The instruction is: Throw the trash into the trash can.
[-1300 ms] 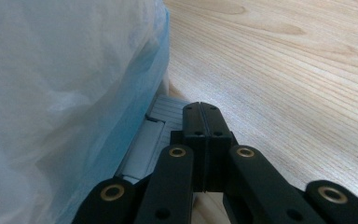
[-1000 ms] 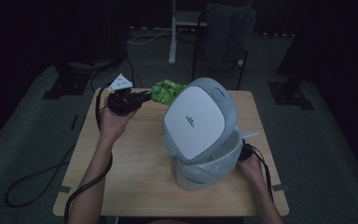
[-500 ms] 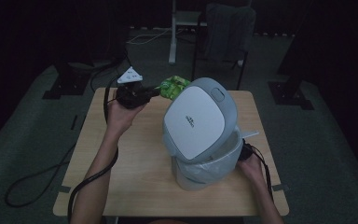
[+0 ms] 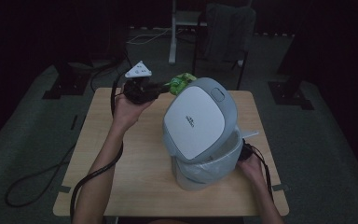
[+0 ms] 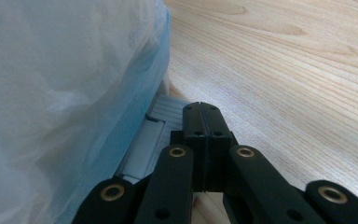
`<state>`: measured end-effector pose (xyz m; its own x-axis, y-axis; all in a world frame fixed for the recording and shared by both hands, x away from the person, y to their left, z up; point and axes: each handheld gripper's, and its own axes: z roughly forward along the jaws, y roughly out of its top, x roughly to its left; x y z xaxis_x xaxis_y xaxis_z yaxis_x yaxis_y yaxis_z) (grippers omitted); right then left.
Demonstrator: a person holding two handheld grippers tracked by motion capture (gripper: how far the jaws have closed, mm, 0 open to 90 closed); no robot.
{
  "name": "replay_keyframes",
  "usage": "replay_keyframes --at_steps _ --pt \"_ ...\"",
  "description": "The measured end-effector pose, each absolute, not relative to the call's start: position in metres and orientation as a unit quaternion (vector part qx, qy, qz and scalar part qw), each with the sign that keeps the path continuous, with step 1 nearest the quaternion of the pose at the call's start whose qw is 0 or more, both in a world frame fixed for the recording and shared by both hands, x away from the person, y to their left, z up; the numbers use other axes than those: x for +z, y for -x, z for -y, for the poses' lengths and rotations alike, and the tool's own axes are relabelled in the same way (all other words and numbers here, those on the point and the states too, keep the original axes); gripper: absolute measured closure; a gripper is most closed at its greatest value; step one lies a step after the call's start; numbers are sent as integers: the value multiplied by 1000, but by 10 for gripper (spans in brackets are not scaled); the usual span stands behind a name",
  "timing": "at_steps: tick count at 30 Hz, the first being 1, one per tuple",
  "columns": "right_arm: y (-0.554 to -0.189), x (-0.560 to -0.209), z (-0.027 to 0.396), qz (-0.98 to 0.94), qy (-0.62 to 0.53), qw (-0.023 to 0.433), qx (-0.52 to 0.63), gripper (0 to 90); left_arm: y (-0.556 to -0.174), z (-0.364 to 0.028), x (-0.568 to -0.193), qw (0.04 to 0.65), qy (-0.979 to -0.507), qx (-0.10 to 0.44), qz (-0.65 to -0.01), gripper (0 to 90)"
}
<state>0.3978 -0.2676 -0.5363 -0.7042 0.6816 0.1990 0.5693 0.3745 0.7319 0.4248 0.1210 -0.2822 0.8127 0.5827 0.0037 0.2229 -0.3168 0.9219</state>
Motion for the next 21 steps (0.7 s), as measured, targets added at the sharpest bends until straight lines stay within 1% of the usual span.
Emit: replay_keyframes --at_steps 7,14,21 --pt "-398 -536 267 -826 -378 69 412 900 -428 -111 -273 525 -806 153 -227 823" --pt "-398 -536 267 -826 -378 69 412 900 -438 -106 -270 526 -814 118 -216 822" --pt "-398 -536 267 -827 -378 69 411 900 -437 -96 -268 521 -823 110 -199 819"
